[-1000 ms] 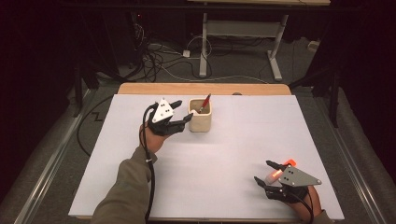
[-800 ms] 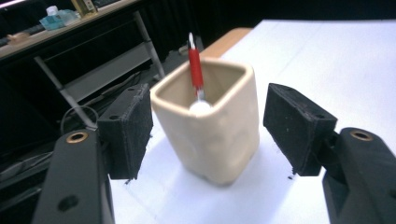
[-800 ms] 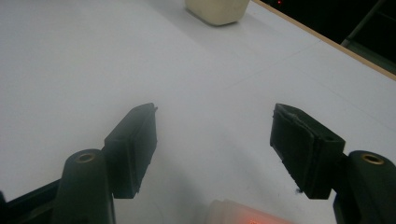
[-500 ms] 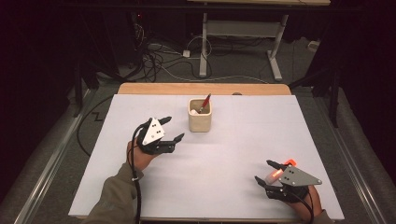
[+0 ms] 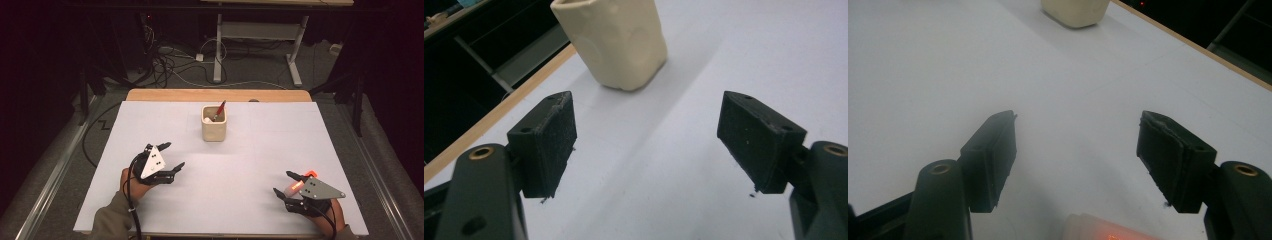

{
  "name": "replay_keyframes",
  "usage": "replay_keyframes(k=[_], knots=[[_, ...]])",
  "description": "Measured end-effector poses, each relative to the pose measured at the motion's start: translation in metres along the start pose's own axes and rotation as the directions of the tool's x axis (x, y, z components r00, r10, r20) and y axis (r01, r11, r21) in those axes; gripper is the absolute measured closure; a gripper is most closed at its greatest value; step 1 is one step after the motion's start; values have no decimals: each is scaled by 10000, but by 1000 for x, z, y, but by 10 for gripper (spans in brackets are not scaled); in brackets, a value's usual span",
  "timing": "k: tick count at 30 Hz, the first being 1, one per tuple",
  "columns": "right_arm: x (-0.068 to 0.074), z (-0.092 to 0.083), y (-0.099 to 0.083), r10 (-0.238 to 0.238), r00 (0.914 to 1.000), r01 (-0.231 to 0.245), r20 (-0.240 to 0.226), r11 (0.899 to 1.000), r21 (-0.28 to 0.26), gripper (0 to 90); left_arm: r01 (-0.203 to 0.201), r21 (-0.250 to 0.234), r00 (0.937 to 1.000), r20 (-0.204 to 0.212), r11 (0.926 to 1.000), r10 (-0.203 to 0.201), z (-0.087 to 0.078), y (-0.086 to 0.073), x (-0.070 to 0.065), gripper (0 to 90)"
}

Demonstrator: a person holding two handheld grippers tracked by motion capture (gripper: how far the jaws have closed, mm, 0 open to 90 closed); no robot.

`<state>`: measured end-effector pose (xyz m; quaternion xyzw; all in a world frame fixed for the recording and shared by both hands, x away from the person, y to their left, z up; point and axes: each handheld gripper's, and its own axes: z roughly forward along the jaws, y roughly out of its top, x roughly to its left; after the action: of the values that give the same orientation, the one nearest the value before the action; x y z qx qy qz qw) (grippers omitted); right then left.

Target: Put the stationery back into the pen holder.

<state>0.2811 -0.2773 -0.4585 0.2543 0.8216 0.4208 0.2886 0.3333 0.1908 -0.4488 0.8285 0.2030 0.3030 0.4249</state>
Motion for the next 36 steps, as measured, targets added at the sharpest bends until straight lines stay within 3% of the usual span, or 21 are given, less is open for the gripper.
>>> replay_keyframes(k=[8, 14, 19, 23, 27, 32, 36], knots=[[-10, -12, 3, 50, 9992, -47, 403, 9999, -94, 328, 320, 657, 9993, 172, 9973, -332, -14, -25, -16, 181], [-20, -16, -1, 221, 9980, -239, 588, 9993, 296, 327, 470, 1075, 9983, 295, 9931, -505, -24, -40, -25, 177], [-27, -19, -3, 352, 9946, -425, 980, 9964, 735, 327, 446, 1128, 9982, 337, 9926, -487, -30, -44, -28, 177], [-35, -23, -8, 797, 9871, -940, 1387, 9906, 995, 326, 574, 1112, 9977, 299, 9921, -610, -35, -46, -28, 177], [-40, -25, -13, 947, 9834, -1143, 1548, 9857, 1237, 323, 596, 1190, 9975, 304, 9911, -636, -37, -49, -29, 177], [-45, -27, -18, 1060, 9834, -1280, 1471, 9805, 1490, 316, 607, 1200, 9972, 359, 9909, -654, -38, -49, -30, 177], [-47, -28, -18, 615, 9925, -813, 1057, 9777, 1938, 311, 570, 1165, 9972, 408, 9916, -621, -38, -49, -30, 177]])
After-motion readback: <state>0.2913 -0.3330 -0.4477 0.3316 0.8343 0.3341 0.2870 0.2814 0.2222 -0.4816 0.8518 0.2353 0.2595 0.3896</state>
